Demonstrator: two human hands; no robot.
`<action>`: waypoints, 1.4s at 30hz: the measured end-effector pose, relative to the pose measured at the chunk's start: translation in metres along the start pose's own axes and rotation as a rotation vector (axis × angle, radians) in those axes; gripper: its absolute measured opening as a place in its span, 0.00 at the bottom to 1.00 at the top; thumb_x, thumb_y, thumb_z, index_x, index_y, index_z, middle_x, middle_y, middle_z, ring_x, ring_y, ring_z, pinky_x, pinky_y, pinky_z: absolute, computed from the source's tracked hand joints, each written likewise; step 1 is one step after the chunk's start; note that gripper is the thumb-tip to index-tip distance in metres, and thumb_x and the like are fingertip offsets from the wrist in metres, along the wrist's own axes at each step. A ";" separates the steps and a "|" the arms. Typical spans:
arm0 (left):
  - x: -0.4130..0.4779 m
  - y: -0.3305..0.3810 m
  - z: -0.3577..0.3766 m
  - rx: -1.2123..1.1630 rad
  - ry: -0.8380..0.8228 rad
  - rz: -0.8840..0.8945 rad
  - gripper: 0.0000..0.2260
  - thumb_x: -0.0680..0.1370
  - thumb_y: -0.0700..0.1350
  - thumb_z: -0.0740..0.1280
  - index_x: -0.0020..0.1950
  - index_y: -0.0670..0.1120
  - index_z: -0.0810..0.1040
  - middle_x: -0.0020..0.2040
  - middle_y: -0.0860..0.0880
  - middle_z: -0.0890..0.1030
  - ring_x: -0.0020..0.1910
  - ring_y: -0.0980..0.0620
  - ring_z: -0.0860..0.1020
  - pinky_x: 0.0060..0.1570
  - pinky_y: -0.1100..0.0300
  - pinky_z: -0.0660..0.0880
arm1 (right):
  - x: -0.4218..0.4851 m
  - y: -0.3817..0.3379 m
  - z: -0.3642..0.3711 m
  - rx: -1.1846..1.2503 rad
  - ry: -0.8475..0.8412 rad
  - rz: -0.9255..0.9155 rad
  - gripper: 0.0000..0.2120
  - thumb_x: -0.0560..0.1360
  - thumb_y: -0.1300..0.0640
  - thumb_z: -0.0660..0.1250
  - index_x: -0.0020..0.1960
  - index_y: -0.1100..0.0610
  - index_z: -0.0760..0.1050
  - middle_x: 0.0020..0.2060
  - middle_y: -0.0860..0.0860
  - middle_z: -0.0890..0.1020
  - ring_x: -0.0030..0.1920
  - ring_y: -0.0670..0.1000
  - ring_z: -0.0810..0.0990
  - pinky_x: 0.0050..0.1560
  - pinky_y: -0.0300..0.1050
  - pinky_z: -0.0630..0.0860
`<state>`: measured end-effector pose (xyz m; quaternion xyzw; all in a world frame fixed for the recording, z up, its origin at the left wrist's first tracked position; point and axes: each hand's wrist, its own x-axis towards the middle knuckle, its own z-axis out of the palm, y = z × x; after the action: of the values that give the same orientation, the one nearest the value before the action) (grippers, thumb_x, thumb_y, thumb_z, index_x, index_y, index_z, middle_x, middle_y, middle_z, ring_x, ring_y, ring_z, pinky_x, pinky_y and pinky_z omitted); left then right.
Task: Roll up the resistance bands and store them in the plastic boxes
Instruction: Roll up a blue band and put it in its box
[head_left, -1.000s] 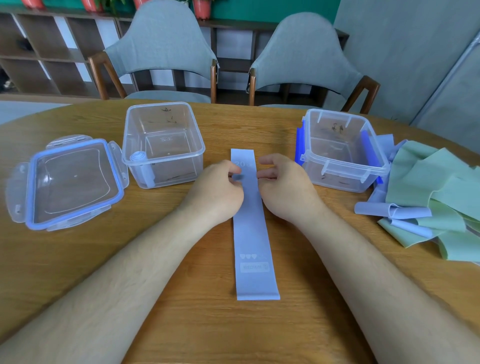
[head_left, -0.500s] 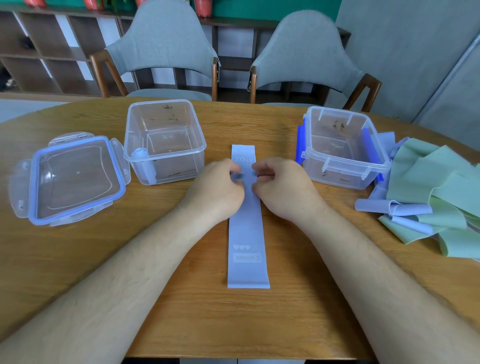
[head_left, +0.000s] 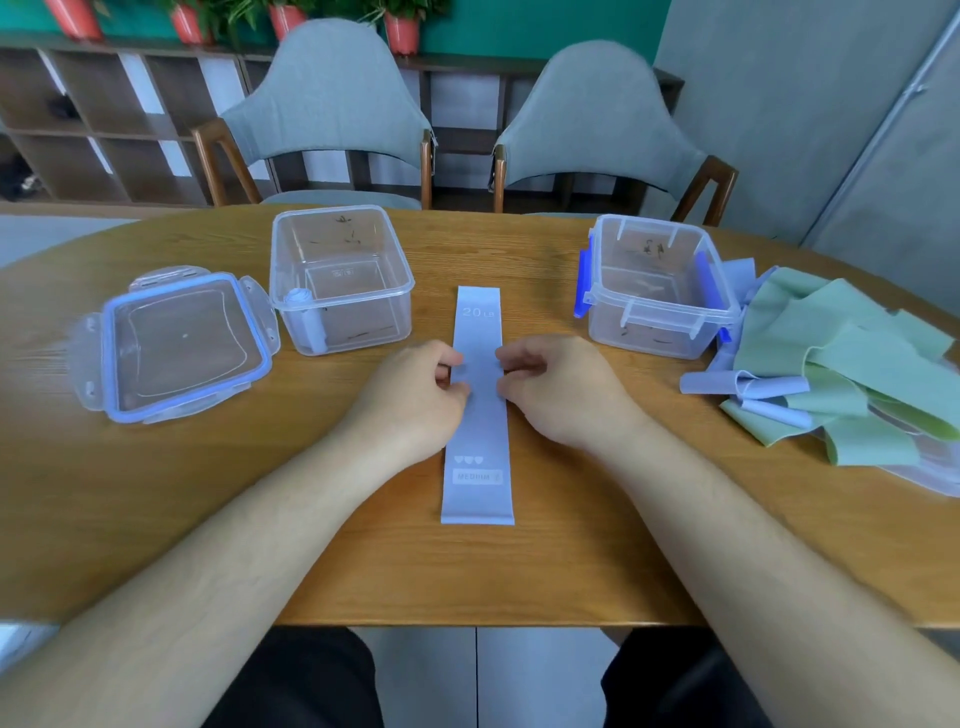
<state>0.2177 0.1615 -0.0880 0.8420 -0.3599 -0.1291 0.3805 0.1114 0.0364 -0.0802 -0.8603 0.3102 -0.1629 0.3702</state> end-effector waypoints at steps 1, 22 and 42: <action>-0.003 0.000 0.002 -0.012 -0.012 0.010 0.16 0.80 0.44 0.68 0.68 0.49 0.76 0.64 0.51 0.77 0.60 0.55 0.76 0.57 0.63 0.71 | -0.004 0.000 0.001 -0.017 -0.007 -0.016 0.16 0.75 0.60 0.68 0.62 0.53 0.81 0.54 0.46 0.83 0.55 0.44 0.80 0.53 0.31 0.70; -0.057 -0.032 -0.007 0.370 -0.154 0.419 0.22 0.85 0.52 0.57 0.78 0.50 0.65 0.79 0.57 0.61 0.78 0.60 0.57 0.77 0.55 0.55 | -0.074 0.021 0.014 -0.288 -0.098 -0.478 0.21 0.80 0.55 0.62 0.71 0.60 0.74 0.71 0.55 0.74 0.74 0.50 0.68 0.75 0.45 0.64; -0.075 -0.026 -0.020 0.217 -0.030 0.622 0.06 0.76 0.49 0.68 0.46 0.51 0.72 0.50 0.57 0.76 0.53 0.54 0.76 0.55 0.51 0.71 | -0.088 0.015 0.005 -0.139 0.035 -0.665 0.04 0.74 0.60 0.71 0.49 0.56 0.82 0.49 0.47 0.83 0.52 0.48 0.80 0.58 0.46 0.74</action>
<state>0.1881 0.2367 -0.0979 0.7253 -0.6169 0.0202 0.3047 0.0415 0.0883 -0.0986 -0.9346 0.0293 -0.2678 0.2322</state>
